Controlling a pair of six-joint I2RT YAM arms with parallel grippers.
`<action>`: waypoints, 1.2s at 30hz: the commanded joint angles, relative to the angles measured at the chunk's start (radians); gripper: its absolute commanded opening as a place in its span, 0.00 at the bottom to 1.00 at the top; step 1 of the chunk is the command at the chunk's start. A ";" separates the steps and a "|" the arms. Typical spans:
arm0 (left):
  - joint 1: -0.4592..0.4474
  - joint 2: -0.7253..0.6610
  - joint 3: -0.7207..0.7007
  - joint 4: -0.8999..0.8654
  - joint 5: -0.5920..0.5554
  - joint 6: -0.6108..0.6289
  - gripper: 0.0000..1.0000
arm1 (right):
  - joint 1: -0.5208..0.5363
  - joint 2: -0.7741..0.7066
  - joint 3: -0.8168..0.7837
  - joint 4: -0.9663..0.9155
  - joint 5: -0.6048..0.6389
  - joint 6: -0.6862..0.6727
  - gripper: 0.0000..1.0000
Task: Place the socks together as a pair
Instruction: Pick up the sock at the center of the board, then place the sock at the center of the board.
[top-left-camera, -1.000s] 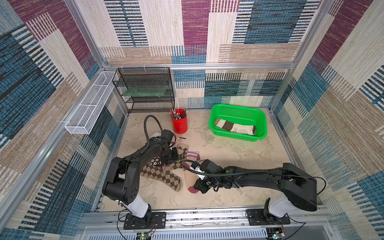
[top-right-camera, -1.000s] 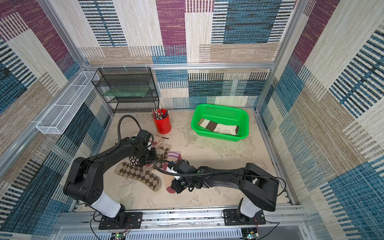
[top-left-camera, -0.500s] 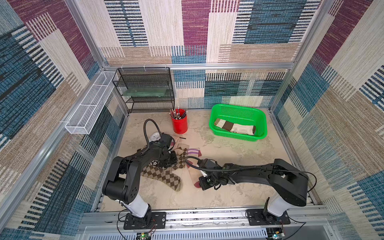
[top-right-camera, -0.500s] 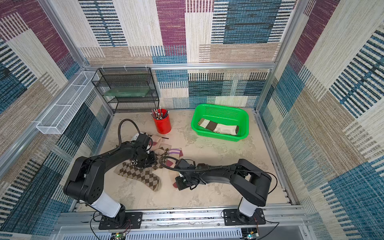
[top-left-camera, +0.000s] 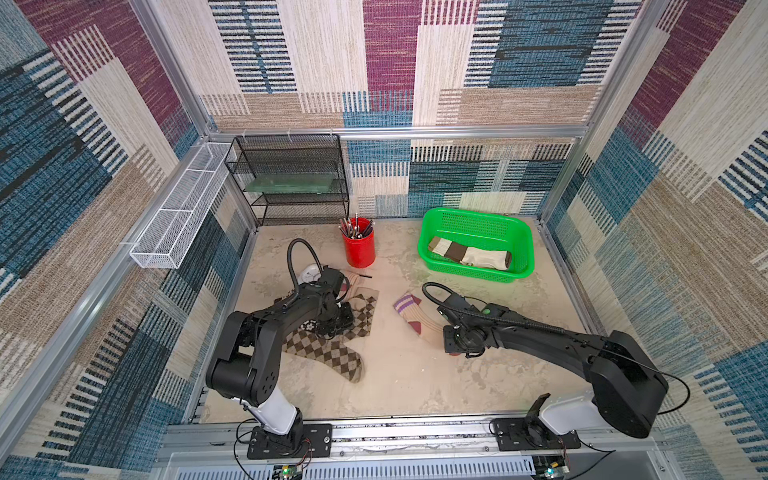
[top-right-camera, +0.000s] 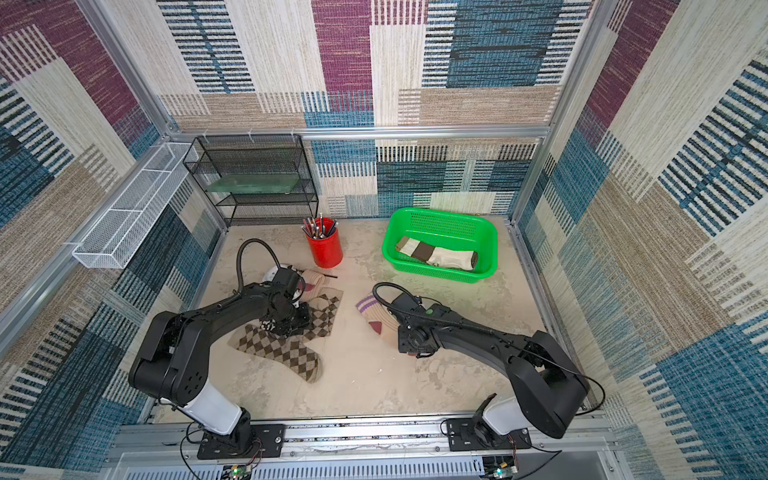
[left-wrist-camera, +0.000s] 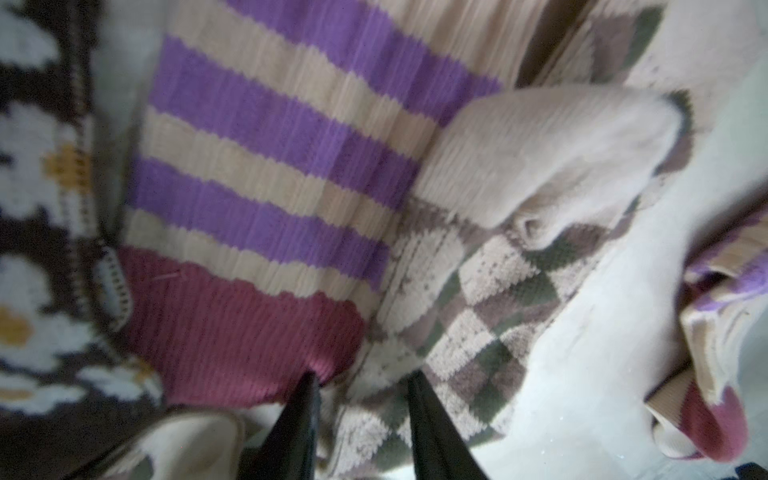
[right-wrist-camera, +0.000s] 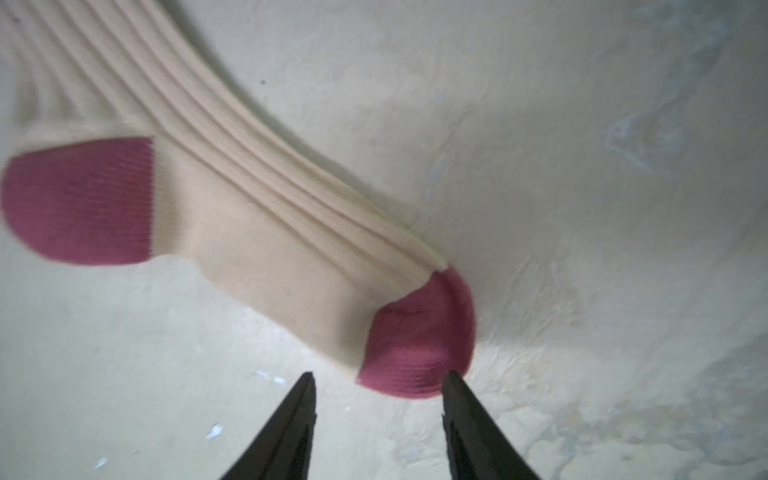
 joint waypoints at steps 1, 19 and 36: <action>-0.002 0.009 -0.014 0.009 0.034 0.033 0.37 | 0.004 -0.031 -0.023 0.047 -0.075 0.122 0.58; -0.001 -0.010 0.005 0.012 0.087 0.071 0.38 | -0.167 0.035 -0.142 0.205 -0.111 0.174 0.45; 0.013 -0.047 0.011 0.005 0.103 0.074 0.39 | -0.022 0.008 0.494 -0.056 -0.142 0.043 0.00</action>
